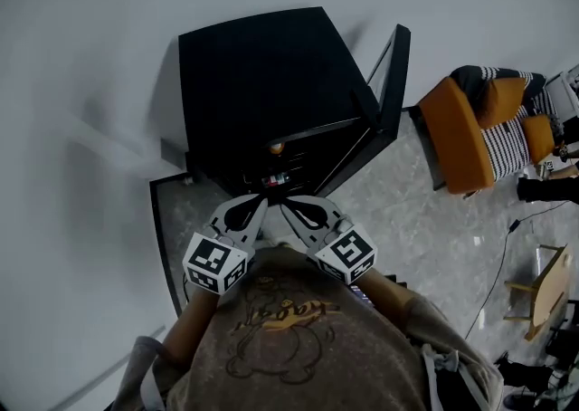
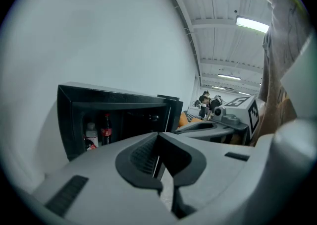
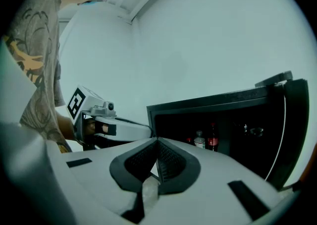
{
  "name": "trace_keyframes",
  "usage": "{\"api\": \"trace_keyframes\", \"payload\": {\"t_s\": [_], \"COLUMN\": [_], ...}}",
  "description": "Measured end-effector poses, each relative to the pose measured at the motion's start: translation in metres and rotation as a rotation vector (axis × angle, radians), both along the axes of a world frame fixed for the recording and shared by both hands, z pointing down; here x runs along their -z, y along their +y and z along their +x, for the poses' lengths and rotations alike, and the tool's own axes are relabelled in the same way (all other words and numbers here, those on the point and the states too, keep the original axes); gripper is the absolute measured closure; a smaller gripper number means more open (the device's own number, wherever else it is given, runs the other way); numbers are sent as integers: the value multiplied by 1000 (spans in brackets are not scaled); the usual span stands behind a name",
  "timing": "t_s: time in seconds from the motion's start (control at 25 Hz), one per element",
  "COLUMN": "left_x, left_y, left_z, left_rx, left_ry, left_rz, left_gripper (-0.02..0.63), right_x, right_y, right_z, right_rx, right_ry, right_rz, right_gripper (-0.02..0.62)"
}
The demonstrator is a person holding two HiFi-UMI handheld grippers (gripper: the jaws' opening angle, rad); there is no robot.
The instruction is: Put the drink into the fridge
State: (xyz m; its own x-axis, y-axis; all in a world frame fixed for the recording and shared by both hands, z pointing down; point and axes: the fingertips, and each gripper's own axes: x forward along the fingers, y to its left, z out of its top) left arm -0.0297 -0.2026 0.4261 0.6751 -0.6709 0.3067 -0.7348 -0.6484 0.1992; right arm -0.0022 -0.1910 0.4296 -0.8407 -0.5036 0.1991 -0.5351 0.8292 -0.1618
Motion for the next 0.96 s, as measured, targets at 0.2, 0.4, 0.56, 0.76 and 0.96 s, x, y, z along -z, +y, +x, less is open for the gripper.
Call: {"api": "trace_keyframes", "payload": {"t_s": [0.2, 0.4, 0.56, 0.76, 0.96], "left_x": [0, -6, -14, -23, -54], "left_y": [-3, -9, -5, -6, -12], "left_z": [3, 7, 13, 13, 6], "left_rx": [3, 3, -6, 12, 83], "left_ry": [9, 15, 10, 9, -27], "left_rz": [4, -7, -24, -44, -86], "left_gripper": [601, 601, 600, 601, 601], "right_x": [4, 8, 8, 3, 5], "right_y": [-3, -4, 0, 1, 2], "right_z": [9, 13, 16, 20, 25], "right_rx": [4, 60, 93, 115, 141], "right_ry": [-13, -39, -51, -41, -54], "right_rz": [-2, 16, 19, 4, 7], "right_gripper": [575, 575, 575, 575, 575]}}
